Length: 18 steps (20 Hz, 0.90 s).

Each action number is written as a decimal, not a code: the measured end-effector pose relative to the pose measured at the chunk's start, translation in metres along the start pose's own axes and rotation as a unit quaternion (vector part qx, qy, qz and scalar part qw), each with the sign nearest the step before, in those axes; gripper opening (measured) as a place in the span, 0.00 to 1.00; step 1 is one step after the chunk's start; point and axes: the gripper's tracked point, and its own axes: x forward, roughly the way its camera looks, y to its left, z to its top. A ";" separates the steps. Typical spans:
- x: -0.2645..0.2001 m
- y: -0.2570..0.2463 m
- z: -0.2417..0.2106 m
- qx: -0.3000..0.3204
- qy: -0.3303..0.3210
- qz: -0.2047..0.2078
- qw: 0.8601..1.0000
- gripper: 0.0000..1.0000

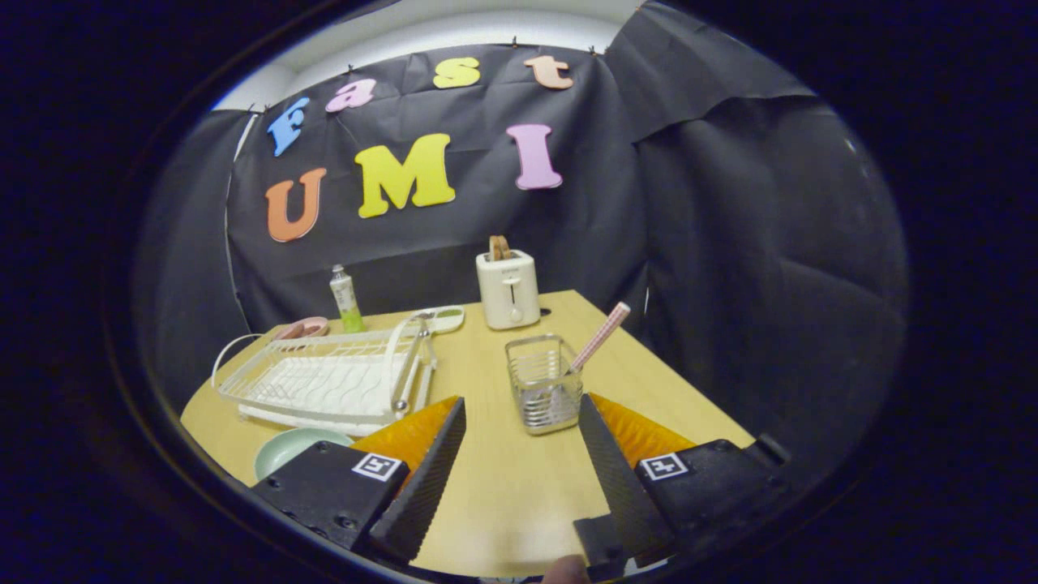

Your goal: Take the plate from the dish rack, then take the spoon from the basket and place it into the plate.

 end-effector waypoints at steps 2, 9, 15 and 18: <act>0.020 -0.014 0.005 -0.005 -0.016 0.011 1.000 0.93; 0.091 -0.046 0.011 0.012 -0.002 0.081 0.997 0.89; 0.127 -0.038 0.018 0.046 0.027 0.134 0.989 0.52; 0.122 -0.028 0.023 0.078 0.036 0.162 0.983 0.28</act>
